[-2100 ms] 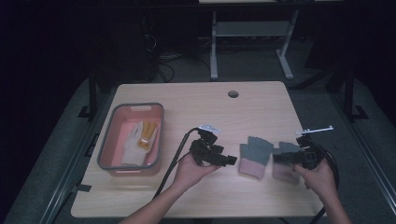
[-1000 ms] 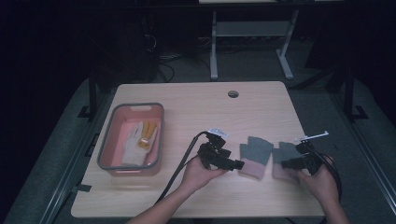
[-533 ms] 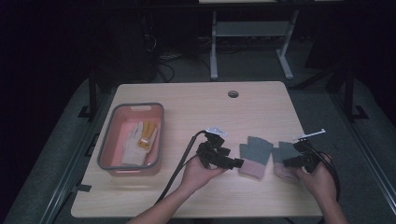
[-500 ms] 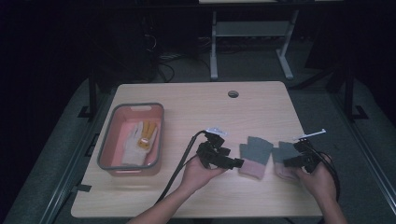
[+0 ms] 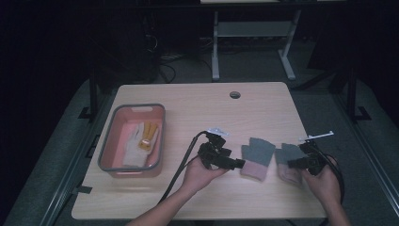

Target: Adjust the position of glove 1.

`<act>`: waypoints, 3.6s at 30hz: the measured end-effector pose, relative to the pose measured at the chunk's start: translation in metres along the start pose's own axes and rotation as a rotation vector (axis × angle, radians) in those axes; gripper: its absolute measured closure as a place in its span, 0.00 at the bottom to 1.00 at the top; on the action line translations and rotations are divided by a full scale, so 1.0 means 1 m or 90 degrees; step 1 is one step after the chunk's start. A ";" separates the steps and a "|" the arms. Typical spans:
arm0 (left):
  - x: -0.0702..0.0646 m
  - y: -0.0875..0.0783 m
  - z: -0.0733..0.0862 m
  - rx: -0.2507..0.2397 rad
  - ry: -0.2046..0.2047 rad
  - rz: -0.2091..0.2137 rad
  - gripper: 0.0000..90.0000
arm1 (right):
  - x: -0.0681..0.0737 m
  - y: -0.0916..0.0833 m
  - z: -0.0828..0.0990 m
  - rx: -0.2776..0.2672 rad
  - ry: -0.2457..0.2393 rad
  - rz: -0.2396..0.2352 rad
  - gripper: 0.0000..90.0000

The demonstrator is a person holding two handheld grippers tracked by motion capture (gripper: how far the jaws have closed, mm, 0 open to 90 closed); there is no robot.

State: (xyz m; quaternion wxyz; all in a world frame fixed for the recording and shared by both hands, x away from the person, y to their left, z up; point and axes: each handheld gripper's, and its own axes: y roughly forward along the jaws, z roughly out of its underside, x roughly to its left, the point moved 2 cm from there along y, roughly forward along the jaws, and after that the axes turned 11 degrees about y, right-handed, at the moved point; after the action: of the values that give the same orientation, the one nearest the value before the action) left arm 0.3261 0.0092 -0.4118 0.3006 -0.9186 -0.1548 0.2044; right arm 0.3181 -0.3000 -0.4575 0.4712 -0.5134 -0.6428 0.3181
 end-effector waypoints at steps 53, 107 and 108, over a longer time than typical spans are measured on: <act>0.009 -0.002 0.013 0.014 -0.011 -0.012 0.30 | 0.101 0.015 -0.021 0.006 -0.038 -0.051 0.92; 0.014 0.078 0.017 0.077 -0.097 0.005 0.45 | 0.043 0.024 0.010 -0.035 0.113 -0.187 0.59; 0.014 0.078 0.017 0.075 -0.100 0.007 0.45 | 0.042 0.025 0.011 -0.034 0.118 -0.191 0.58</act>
State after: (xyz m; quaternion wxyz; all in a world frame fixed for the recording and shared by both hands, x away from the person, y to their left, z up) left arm 0.3430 -0.0368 -0.4760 0.3396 -0.8814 -0.1605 0.2863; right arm 0.3156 -0.2517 -0.4718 0.5566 -0.4510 -0.6745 0.1784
